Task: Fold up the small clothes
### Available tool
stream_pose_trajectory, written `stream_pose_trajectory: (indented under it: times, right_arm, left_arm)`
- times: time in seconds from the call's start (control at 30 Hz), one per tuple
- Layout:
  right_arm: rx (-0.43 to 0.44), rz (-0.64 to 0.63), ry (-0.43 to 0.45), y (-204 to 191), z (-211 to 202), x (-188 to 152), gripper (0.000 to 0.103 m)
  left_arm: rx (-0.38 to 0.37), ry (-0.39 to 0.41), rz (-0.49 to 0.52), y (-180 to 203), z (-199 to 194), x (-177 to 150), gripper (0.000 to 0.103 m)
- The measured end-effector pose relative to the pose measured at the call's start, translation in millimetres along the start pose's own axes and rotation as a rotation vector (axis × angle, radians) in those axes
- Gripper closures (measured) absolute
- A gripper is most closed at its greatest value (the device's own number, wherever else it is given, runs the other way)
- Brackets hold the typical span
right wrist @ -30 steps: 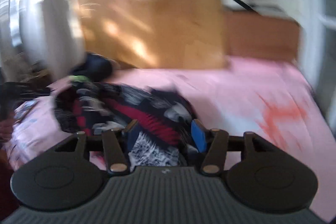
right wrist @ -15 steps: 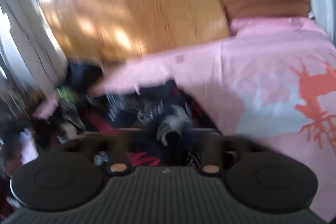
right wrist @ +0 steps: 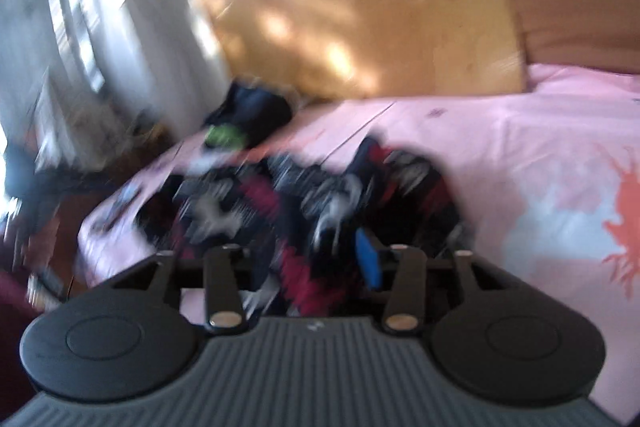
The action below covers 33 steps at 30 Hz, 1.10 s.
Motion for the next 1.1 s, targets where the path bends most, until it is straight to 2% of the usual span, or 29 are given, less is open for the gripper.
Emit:
stream_pose_trajectory:
  times: [0.07,0.13,0.23,0.33,0.4,0.43,0.47,0.5,0.6,0.7,0.77,0.83,0.9,1.0,1.1]
  right_arm:
    - [-0.005,0.088,0.025,13,16,18,0.043]
    - [0.010,0.147,0.011,27,34,28,0.043]
    - [0.005,0.170,-0.018,28,44,19,0.042]
    - [-0.005,0.161,-0.055,23,60,10,0.042]
    - [0.010,0.157,-0.088,18,67,2,0.043]
    - [0.016,0.155,-0.099,18,66,3,0.044]
    - [0.028,0.147,-0.118,16,68,0,0.061]
    - [0.048,0.136,-0.136,12,66,-2,0.082]
    - [0.059,0.039,-0.107,-12,48,-5,0.090]
    - [0.154,-0.045,-0.049,-39,14,-9,0.090]
    - [0.205,-0.083,-0.056,-51,-2,-16,0.090]
    - [0.253,-0.090,-0.098,-57,-16,-33,0.090]
    - [0.263,-0.075,-0.139,-56,-23,-48,0.090]
    - [0.233,-0.028,-0.210,-47,-23,-72,0.090]
    - [0.227,0.038,-0.222,-37,-20,-77,0.087]
  left_arm:
    - [-0.014,-0.038,0.026,5,35,18,0.018]
    - [-0.056,-0.119,0.035,13,76,30,0.022]
    - [-0.153,-0.256,0.082,34,129,35,0.023]
    - [-0.188,-0.387,0.128,49,171,29,0.026]
    - [-0.247,-0.476,0.108,54,191,22,0.039]
    - [-0.279,-0.519,0.096,56,198,15,0.052]
    - [-0.319,-0.567,0.077,59,203,9,0.063]
    - [-0.337,-0.586,0.072,59,203,2,0.064]
    - [-0.360,-0.559,0.112,66,185,-7,0.078]
    - [-0.405,-0.519,0.117,72,156,-11,0.082]
    - [-0.448,-0.494,0.135,79,132,-17,0.083]
    - [-0.474,-0.475,0.150,83,109,-26,0.083]
    - [-0.485,-0.452,0.158,81,88,-36,0.083]
    - [-0.474,-0.440,0.170,74,74,-43,0.082]
    - [-0.454,-0.438,0.158,67,81,-31,0.070]
Point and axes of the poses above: each gripper's, at about its wrist camera, not at the fingertips, and z roughly the way its jaws point, y to its right, x to its top, the point moved 5 cm from there along z, roughly the way its jaws point, and after that the axes turned 9 degrees about z, right-handed, at the moved point
